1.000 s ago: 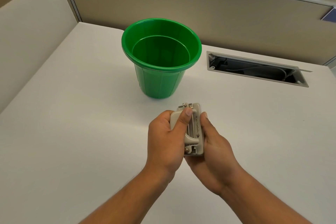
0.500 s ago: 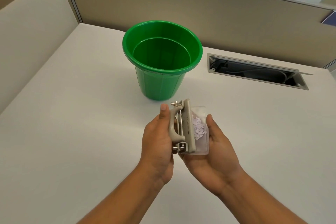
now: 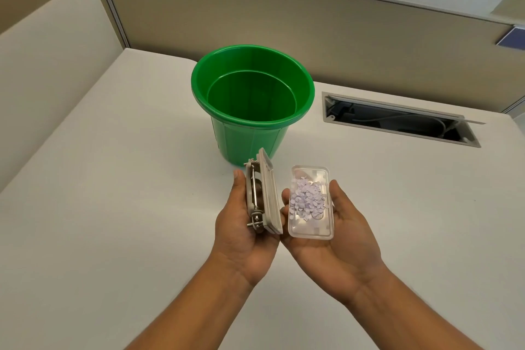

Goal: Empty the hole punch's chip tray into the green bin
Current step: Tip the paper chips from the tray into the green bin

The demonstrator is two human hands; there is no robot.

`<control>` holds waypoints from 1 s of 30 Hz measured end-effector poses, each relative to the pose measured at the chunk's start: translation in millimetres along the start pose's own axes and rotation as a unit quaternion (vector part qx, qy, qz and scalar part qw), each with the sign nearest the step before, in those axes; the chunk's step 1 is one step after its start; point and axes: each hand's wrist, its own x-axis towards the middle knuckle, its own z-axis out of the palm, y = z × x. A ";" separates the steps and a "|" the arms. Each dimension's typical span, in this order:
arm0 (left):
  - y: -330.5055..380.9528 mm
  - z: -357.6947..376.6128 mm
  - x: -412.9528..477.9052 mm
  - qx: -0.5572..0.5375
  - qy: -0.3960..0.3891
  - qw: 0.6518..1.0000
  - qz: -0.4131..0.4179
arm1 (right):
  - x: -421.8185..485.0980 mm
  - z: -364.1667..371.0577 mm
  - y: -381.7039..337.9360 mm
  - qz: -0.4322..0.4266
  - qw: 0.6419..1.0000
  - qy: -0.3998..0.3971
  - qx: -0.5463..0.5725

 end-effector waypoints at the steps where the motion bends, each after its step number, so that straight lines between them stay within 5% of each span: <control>1: 2.6 2.9 1.8 -0.007 -0.003 1.000 -0.001 | 1.6 2.6 -2.4 -0.002 1.000 -0.002 0.001; 13: 67.8 60.3 46.2 -0.049 -0.026 0.996 0.074 | 56.1 95.5 -66.7 -0.076 0.993 -0.061 -0.072; 18: 85.5 68.9 55.8 -0.058 -0.017 0.994 0.088 | 96.6 124.6 -90.9 -0.109 0.974 -0.039 -0.194; 21: 91.0 65.3 58.4 -0.067 -0.016 0.993 0.093 | 125.3 137.4 -100.6 -0.162 0.929 0.007 -0.334; 23: 94.1 61.0 59.6 -0.077 -0.024 0.992 0.096 | 142.9 144.1 -103.8 -0.214 0.829 0.048 -0.514; 24: 93.7 60.4 59.2 -0.081 -0.030 0.992 0.094 | 148.8 144.0 -106.3 -0.252 0.739 0.049 -0.623; 27: 94.6 56.0 59.1 -0.084 -0.041 0.991 0.097 | 171.2 137.4 -109.9 -0.304 0.343 -0.034 -0.888; 28: 94.8 54.4 59.3 -0.084 -0.041 0.991 0.098 | 178.1 133.7 -109.9 -0.293 0.238 -0.044 -0.925; 29: 95.2 52.6 59.7 -0.083 -0.039 0.991 0.099 | 183.6 130.3 -109.4 -0.282 0.178 -0.047 -0.942; 30: 96.0 50.7 60.0 -0.082 -0.036 0.991 0.101 | 188.4 128.3 -108.7 -0.277 0.155 -0.049 -0.947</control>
